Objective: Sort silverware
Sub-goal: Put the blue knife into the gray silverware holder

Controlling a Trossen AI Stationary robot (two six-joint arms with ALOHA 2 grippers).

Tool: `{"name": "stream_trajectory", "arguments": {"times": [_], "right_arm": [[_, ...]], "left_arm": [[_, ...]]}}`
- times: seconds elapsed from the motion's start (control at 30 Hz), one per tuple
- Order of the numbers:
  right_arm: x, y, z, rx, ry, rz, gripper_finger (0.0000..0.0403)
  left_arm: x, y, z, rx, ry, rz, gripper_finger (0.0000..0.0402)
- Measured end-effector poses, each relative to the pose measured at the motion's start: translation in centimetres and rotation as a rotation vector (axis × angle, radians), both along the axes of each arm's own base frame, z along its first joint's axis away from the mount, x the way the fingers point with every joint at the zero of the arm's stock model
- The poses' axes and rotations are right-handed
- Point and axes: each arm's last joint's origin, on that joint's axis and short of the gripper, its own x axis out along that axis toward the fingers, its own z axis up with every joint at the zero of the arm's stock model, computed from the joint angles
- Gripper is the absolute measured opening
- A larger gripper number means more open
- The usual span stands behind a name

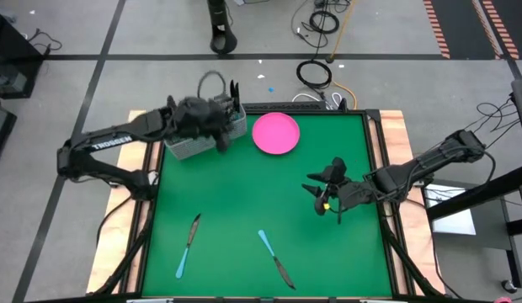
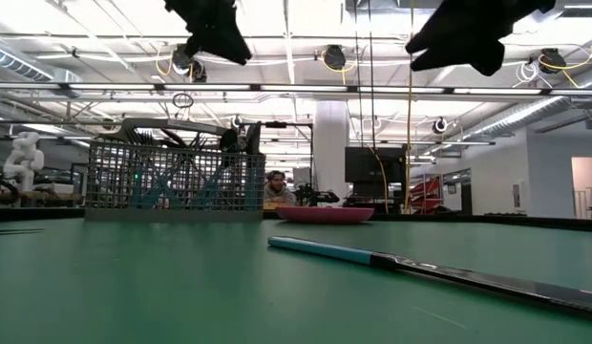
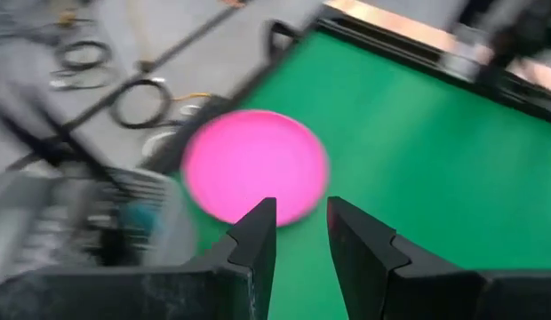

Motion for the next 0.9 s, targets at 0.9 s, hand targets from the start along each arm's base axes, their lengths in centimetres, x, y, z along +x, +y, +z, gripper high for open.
{"name": "stream_trajectory", "arguments": {"times": [0.9], "right_arm": [[7.1, 8.7, -4.2, 0.219, -0.003, 0.248, 0.0164]], "left_arm": [[4.0, -18.5, -13.2, 0.059, -0.344, -0.612, 0.0105]]}}
